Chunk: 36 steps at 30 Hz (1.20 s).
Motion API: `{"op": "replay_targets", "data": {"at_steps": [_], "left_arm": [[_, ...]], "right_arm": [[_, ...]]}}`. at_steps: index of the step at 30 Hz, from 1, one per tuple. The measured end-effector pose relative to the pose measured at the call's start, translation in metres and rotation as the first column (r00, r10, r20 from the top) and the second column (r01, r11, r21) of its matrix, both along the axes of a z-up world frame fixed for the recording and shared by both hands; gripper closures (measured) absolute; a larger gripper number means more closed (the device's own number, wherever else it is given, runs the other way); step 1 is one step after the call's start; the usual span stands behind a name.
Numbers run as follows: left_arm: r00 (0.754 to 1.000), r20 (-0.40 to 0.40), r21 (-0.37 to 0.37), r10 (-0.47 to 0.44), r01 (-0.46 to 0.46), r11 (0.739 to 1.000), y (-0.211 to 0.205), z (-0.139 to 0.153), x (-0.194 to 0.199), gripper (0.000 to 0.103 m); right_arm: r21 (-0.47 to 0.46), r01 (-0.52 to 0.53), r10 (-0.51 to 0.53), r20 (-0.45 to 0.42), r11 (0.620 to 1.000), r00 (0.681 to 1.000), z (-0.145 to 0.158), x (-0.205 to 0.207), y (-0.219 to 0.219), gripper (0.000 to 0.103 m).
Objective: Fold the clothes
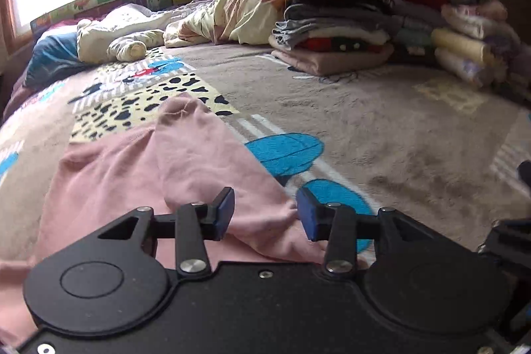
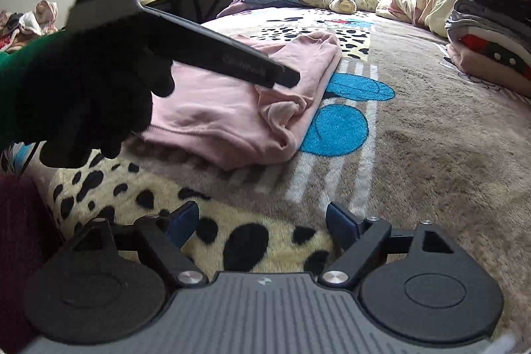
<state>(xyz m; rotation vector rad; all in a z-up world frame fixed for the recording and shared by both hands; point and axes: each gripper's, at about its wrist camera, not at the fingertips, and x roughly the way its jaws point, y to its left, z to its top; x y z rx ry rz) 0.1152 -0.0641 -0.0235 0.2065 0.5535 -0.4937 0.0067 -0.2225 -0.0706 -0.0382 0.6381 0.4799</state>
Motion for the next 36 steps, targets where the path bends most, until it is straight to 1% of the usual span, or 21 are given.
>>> {"op": "replay_targets", "data": {"at_steps": [2, 4, 6, 11, 13, 14, 15, 16, 17, 18, 19, 21, 23, 25, 26, 27, 28, 29, 32, 34, 36], "left_arm": [[1.0, -0.004, -0.034, -0.012, 0.012, 0.999, 0.0, -0.008, -0.015, 0.062], [1.0, 0.001, -0.038, -0.008, 0.008, 0.999, -0.005, -0.016, -0.021, 0.062], [1.0, -0.004, -0.062, 0.014, -0.014, 0.998, -0.009, -0.021, -0.022, 0.062], [0.998, -0.005, -0.058, 0.07, -0.07, 0.996, -0.02, -0.025, -0.036, 0.062], [0.996, 0.016, -0.037, 0.089, -0.088, 0.995, -0.023, -0.026, -0.043, 0.062], [0.995, 0.02, -0.038, 0.096, -0.095, 0.995, -0.024, -0.026, -0.045, 0.064], [0.994, 0.023, -0.038, 0.104, -0.103, 0.994, -0.025, -0.026, -0.048, 0.067], [0.993, 0.027, -0.035, 0.117, -0.116, 0.993, -0.026, -0.026, -0.048, 0.068], [0.991, 0.031, -0.032, 0.131, -0.13, 0.991, -0.027, -0.026, -0.048, 0.068], [0.989, 0.029, -0.028, 0.146, -0.146, 0.989, -0.028, -0.026, -0.047, 0.069], [0.987, 0.02, -0.034, 0.161, -0.16, 0.987, -0.028, -0.028, -0.047, 0.069], [0.982, 0.009, -0.041, 0.19, -0.19, 0.981, -0.03, -0.028, -0.043, 0.069], [0.979, 0.005, -0.019, 0.206, -0.206, 0.978, -0.035, -0.029, -0.038, 0.07], [0.974, -0.013, 0.002, 0.227, -0.227, 0.974, -0.038, -0.035, -0.036, 0.08], [0.972, -0.013, 0.006, 0.234, -0.234, 0.972, -0.039, -0.036, -0.036, 0.085], [0.97, -0.013, 0.01, 0.241, -0.241, 0.97, -0.041, -0.038, -0.036, 0.086], [0.969, -0.013, 0.014, 0.248, -0.248, 0.969, -0.042, -0.039, -0.035, 0.087], [0.966, -0.014, 0.012, 0.259, -0.259, 0.966, -0.044, -0.04, -0.037, 0.09], [0.959, -0.017, 0.012, 0.281, -0.281, 0.96, -0.048, -0.041, -0.039, 0.093], [0.957, -0.025, 0.005, 0.29, -0.29, 0.957, -0.047, -0.041, -0.039, 0.093], [0.957, -0.03, -0.001, 0.29, -0.29, 0.957, -0.045, -0.042, -0.039, 0.094]], "right_arm": [[-0.016, 0.0, 0.0, 0.0, 1.0, 1.0, -0.001, -0.008, -0.001, 0.019], [-0.022, 0.005, -0.005, -0.006, 1.0, 1.0, 0.0, -0.014, -0.002, 0.019], [-0.024, 0.009, -0.009, -0.013, 1.0, 1.0, 0.0, -0.022, -0.003, 0.018], [-0.039, -0.005, 0.004, -0.016, 0.999, 1.0, 0.005, -0.037, -0.012, 0.019], [0.019, 0.021, -0.02, -0.045, 1.0, 0.999, 0.011, -0.033, -0.033, 0.026], [0.053, 0.037, -0.034, -0.062, 0.998, 0.997, 0.014, -0.03, -0.044, 0.028], [0.119, 0.075, -0.064, -0.092, 0.99, 0.994, 0.017, -0.025, -0.062, 0.028], [0.201, 0.125, -0.1, -0.131, 0.972, 0.986, 0.018, -0.019, -0.082, 0.03], [0.288, 0.193, -0.148, -0.172, 0.938, 0.974, 0.019, -0.011, -0.102, 0.032], [0.343, 0.254, -0.192, -0.203, 0.904, 0.96, 0.019, -0.002, -0.116, 0.034], [0.345, 0.276, -0.215, -0.203, 0.897, 0.955, 0.021, 0.01, -0.12, 0.039], [0.312, 0.289, -0.243, -0.178, 0.905, 0.953, 0.028, 0.039, -0.118, 0.041], [0.312, 0.269, -0.232, -0.152, 0.911, 0.961, 0.035, 0.073, -0.108, 0.041], [0.305, 0.226, -0.197, -0.122, 0.925, 0.973, 0.041, 0.115, -0.09, 0.043], [0.306, 0.201, -0.174, -0.111, 0.931, 0.978, 0.044, 0.135, -0.08, 0.047], [0.306, 0.175, -0.151, -0.099, 0.936, 0.983, 0.046, 0.156, -0.07, 0.05], [0.296, 0.158, -0.133, -0.104, 0.942, 0.986, 0.046, 0.179, -0.059, 0.058], [0.277, 0.151, -0.123, -0.116, 0.949, 0.986, 0.043, 0.2, -0.05, 0.062], [0.252, 0.145, -0.111, -0.143, 0.957, 0.983, 0.037, 0.252, -0.029, 0.065], [0.262, 0.139, -0.097, -0.165, 0.955, 0.981, 0.03, 0.272, -0.022, 0.068], [0.267, 0.116, -0.066, -0.189, 0.957, 0.98, 0.023, 0.288, -0.016, 0.083]]}}
